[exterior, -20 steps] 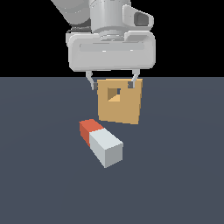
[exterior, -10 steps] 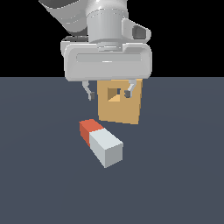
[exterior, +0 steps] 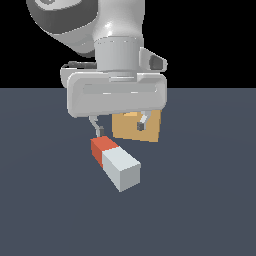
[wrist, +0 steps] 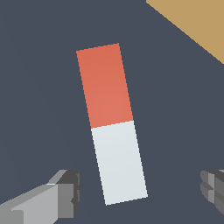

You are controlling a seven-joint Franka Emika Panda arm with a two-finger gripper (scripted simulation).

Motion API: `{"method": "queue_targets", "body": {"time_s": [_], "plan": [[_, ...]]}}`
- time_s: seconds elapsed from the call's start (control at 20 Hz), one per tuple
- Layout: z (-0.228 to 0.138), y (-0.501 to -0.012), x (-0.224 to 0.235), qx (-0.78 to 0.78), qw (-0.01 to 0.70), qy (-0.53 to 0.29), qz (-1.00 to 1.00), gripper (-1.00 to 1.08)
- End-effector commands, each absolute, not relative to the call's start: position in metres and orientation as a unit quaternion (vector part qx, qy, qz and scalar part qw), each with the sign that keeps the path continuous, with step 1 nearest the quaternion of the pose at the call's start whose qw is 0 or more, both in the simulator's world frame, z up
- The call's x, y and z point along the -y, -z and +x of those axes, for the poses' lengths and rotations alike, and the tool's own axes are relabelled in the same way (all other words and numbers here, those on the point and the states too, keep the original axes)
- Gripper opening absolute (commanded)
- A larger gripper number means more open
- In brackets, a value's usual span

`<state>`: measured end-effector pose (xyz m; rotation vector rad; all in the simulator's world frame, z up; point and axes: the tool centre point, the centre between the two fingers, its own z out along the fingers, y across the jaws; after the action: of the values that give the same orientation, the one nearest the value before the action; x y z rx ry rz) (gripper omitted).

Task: Insert the peg into the horizontal hole in a box.

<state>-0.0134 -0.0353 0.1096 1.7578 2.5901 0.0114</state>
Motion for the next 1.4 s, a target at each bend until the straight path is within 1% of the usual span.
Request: {"method": "queue_targets", "body": {"time_s": [0.0, 0.45, 0.95, 1.35], "plan": [[-0.015, -0.1, 0.04, -0.842, 0.004, -0.003, 0.54, 1.0], [-0.016, -0.079, 0.052, -0.871, 0.001, -0.001, 0.491, 1.0], [-0.017, -0.072, 0.055, -0.875, 0.0, 0.0, 0.483, 1.0], [-0.017, -0.038, 0.055, -0.876, 0.0, 0.0, 0.482, 1.0]]}}
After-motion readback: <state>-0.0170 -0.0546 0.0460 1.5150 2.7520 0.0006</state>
